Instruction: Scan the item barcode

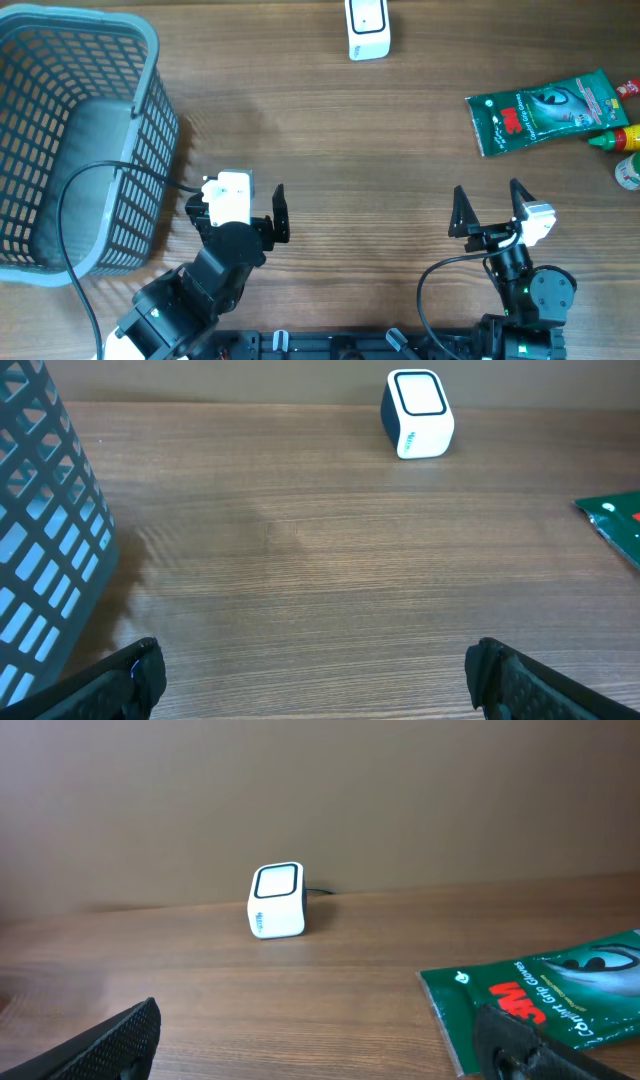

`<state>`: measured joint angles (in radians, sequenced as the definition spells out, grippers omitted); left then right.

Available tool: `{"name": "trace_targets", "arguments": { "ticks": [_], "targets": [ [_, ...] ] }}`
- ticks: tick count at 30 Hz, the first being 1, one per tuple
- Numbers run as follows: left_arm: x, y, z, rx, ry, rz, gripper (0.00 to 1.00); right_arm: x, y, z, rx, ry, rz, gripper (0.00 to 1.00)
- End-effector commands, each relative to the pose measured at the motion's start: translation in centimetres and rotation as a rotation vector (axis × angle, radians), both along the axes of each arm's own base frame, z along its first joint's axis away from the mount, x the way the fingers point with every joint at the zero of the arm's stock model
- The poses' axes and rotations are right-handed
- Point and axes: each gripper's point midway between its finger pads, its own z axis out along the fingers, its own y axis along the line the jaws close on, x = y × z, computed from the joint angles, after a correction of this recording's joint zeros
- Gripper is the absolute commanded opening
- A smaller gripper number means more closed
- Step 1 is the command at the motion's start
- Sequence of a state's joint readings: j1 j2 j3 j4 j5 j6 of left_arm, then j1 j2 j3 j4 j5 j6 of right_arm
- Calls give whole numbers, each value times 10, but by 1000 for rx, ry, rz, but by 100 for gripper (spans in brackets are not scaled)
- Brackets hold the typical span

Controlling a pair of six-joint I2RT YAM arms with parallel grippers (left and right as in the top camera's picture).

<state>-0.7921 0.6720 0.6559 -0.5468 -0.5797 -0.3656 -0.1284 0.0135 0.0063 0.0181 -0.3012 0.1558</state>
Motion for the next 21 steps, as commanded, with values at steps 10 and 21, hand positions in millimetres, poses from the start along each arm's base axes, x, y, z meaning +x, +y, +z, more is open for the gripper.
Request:
{"name": "trace_targets", "arguments": {
  "ticks": [10, 21],
  "targets": [
    [1, 3, 6, -6, -18, 21, 100, 0, -1, 2, 6, -11, -10, 100],
    [-1, -4, 4, -23, -2, -18, 100, 0, -1, 2, 7, -11, -10, 100]
  ]
}}
